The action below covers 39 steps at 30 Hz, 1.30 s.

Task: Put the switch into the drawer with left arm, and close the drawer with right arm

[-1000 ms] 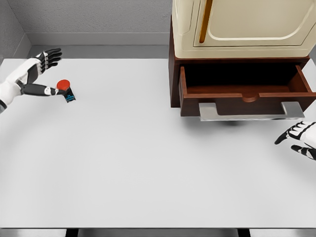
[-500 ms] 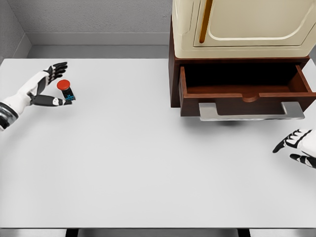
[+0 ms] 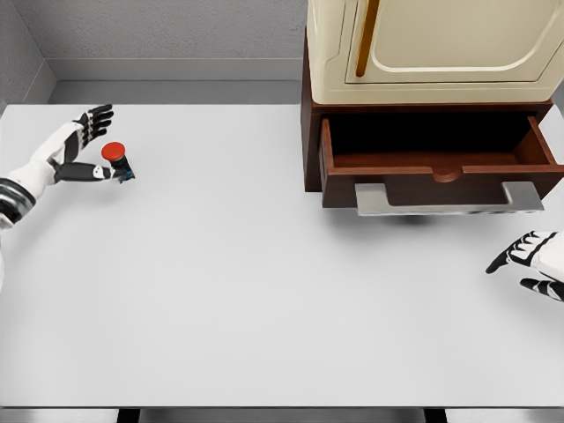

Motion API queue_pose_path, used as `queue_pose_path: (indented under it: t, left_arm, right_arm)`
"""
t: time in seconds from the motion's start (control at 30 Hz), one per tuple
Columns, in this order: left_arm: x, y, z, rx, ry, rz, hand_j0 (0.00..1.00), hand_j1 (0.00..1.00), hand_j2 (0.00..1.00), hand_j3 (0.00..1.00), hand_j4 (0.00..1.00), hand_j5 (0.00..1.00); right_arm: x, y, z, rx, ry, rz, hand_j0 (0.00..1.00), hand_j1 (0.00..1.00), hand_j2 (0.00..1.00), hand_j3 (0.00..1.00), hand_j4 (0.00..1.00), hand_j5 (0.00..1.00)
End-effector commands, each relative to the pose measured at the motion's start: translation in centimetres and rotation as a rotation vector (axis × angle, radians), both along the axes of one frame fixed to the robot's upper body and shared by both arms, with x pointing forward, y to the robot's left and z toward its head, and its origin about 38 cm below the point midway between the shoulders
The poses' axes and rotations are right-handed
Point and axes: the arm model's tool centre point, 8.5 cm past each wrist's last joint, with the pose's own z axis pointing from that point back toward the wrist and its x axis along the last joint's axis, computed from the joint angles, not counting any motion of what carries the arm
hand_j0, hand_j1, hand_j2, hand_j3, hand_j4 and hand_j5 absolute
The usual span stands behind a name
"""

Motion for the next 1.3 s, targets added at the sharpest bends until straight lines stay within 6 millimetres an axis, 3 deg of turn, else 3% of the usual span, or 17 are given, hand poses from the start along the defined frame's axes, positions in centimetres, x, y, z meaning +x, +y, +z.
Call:
queue_pose_path:
  t: [0.0, 0.43, 0.53, 0.63, 0.7, 1.0, 1.17, 1.2, 1.27]
  left_arm:
    - [-0.2, 0.1, -0.9, -0.015, 0.026, 0.013, 1.0, 1.0, 1.0, 1.0, 1.0, 1.0]
    - [0.4, -1.0, -1.9, -0.033, 0.066, 0.012, 1.0, 1.0, 1.0, 1.0, 1.0, 1.0]
    - [0.4, -1.2, -2.0, -0.036, 0.065, 0.011, 0.93, 0.93, 0.93, 0.93, 0.93, 0.93]
    - [0.4, -1.0, -1.9, -0.034, 0.064, 0.012, 0.73, 0.73, 0.73, 0.73, 0.73, 0.73]
    - [0.4, -0.8, -1.8, -0.03, 0.064, 0.015, 0.71, 0.71, 0.71, 0.71, 0.71, 0.71]
    - [0.2, -0.6, -2.0, -0.012, 0.07, 0.011, 0.84, 0.84, 0.84, 0.84, 0.84, 0.84]
    - [0.1, -0.4, -2.1, -0.001, 0.076, 0.012, 0.83, 0.83, 0.83, 0.83, 0.83, 0.83]
    - [0.0, -0.3, -2.1, 0.0, 0.076, 0.015, 0.81, 0.81, 0.81, 0.81, 0.81, 0.81]
    - [0.0, -0.3, -2.1, 0.002, 0.07, 0.011, 0.68, 0.68, 0.68, 0.68, 0.68, 0.68]
  right_arm:
    - [0.0, 0.0, 0.1, 0.001, 0.0, 0.0, 0.64, 0.64, 0.64, 0.64, 0.64, 0.64]
    - [0.0, 0.0, 0.1, 0.005, -0.001, -0.002, 0.63, 0.63, 0.63, 0.63, 0.63, 0.63]
    - [0.0, 0.0, 0.1, 0.004, 0.0, -0.002, 0.63, 0.63, 0.63, 0.63, 0.63, 0.63]
    - [0.0, 0.0, 0.1, 0.005, 0.0, -0.002, 0.63, 0.63, 0.63, 0.63, 0.63, 0.63]
    - [0.0, 0.0, 0.0, 0.004, 0.004, -0.002, 0.63, 0.63, 0.63, 0.63, 0.63, 0.63]
    - [0.1, -0.2, 0.5, 0.007, -0.013, -0.009, 0.63, 0.63, 0.63, 0.63, 0.63, 0.63]
    - [0.1, -0.2, 0.5, 0.009, -0.013, -0.009, 0.63, 0.63, 0.63, 0.63, 0.63, 0.63]
    - [0.1, -0.2, 0.5, 0.008, -0.015, -0.01, 0.63, 0.63, 0.63, 0.63, 0.63, 0.63]
    - [0.1, -0.2, 0.5, 0.01, -0.014, -0.01, 0.63, 0.63, 0.63, 0.63, 0.63, 0.63]
